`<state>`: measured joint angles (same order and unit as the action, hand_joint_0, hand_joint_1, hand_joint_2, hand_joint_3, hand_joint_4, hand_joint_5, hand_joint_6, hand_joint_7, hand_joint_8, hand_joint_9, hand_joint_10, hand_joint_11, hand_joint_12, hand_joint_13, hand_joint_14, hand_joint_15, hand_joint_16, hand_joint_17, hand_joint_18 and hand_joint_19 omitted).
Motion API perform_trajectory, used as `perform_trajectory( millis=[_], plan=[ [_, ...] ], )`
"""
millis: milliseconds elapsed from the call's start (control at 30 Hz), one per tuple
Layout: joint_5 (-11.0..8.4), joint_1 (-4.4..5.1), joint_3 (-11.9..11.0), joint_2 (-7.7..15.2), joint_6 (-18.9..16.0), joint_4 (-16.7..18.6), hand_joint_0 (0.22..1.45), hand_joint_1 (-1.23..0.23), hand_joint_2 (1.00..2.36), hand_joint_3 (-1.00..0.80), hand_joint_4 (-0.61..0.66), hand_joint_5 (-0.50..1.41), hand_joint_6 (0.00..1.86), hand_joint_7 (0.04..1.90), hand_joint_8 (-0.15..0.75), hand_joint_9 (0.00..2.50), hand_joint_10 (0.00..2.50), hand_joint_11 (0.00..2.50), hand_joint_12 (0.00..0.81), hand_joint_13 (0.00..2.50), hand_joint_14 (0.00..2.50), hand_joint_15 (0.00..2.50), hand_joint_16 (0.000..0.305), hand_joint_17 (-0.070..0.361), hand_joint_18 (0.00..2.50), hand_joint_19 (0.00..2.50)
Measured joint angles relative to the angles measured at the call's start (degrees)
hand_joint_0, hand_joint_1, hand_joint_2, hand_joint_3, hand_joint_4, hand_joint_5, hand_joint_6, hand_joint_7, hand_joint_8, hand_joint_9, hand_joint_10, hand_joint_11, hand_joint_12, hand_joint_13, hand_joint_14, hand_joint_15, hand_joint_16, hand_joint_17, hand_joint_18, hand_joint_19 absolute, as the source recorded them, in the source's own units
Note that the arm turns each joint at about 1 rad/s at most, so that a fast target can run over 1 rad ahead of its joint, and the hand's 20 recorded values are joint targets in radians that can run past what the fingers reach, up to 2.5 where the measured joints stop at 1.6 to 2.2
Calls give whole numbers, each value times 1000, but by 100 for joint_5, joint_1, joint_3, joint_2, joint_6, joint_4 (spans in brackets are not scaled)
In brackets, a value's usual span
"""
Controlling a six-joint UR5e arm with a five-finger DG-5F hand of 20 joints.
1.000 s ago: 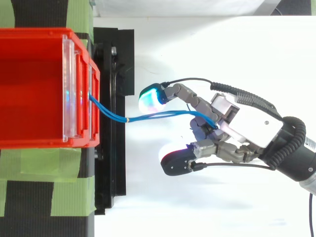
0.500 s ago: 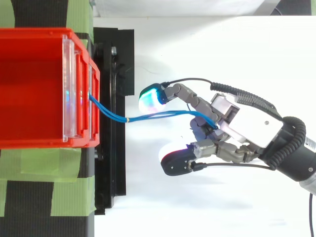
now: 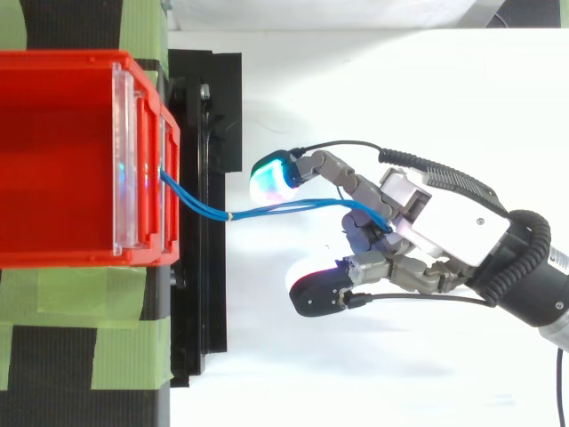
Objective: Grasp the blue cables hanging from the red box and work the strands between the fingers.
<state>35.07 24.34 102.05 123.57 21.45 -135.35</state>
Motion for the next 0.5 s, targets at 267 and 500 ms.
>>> perform_trajectory(
  millis=[267,500],
  plan=[
    [0,-2,-1,0,0,0,764,-522,1000,-1000,221,-143,11,1008,439,1061,2500,2500,498,1491,2500,1573,56,125,1796,812],
    [0,-2,1,2,0,0,765,-522,1000,-1000,222,-142,10,1012,443,1062,2500,2500,490,1486,2500,1572,56,126,1796,812]
  ],
)
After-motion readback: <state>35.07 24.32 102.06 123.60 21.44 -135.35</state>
